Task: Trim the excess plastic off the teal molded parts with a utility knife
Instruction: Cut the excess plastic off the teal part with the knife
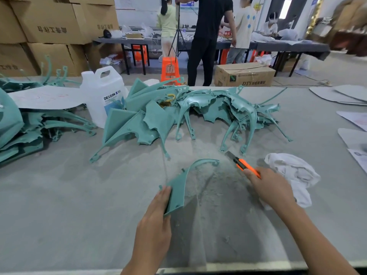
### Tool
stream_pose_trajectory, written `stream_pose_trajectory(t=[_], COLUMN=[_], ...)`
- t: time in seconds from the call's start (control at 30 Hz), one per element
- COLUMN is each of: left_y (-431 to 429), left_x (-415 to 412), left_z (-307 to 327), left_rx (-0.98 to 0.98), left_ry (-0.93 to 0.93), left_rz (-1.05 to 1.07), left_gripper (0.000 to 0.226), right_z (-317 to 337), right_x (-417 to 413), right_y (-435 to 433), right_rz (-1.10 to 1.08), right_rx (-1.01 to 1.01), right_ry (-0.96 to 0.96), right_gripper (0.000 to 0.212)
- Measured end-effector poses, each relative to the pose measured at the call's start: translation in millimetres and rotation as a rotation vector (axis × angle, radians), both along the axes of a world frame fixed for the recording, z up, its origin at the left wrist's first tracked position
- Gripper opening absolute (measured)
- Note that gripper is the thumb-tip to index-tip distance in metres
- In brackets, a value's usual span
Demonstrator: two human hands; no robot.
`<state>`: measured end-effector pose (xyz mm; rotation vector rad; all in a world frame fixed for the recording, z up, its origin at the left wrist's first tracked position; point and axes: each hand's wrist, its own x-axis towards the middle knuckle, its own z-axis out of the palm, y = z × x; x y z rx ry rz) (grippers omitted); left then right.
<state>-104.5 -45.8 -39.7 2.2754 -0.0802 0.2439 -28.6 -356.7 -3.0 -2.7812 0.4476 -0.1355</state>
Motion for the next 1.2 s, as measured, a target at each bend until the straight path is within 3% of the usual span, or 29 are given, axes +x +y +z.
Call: stream_pose_trajectory(t=[0.13, 0.23, 0.33, 0.43, 0.63, 0.93, 1.07, 1.2], left_y=[0, 1, 2, 3, 3, -1, 0, -1], left_x=[2, 5, 9, 10, 10, 8, 7, 7], left_z=[-2, -3, -3, -2, 1, 3, 5, 4], left_rx=[-0.020, -0.038, -0.048, -0.060, -0.091, -0.145, -0.125, -0.084], left_ry=[-0.022, -0.017, 0.000, 0.012, -0.006, 0.029, 0.032, 0.012], left_rz=[0.029, 0.060, 0.088, 0.093, 0.113, 0.117, 0.107, 0.107], left_gripper=[0.064, 0.058, 0.053, 0.053, 0.045, 0.044, 0.045, 0.047], right_z=[7, -3, -12, -13, -15, -21, -8, 15], right_x=[-38, -72, -90, -88, -43, -2, -18, -45], right_y=[41, 80, 98, 104, 96, 26, 40, 85], right_rz=[0.183, 0.364, 0.450, 0.491, 0.301, -0.053, -0.004, 0.361], right_rx=[0.436, 0.693, 0.846, 0.798, 0.429, 0.038, 0.159, 0.521], right_ry=[-0.162, -0.146, -0.075, -0.044, -0.215, 0.041, -0.095, -0.099], right_gripper=[0.038, 0.034, 0.047, 0.059, 0.050, 0.050, 0.052, 0.044])
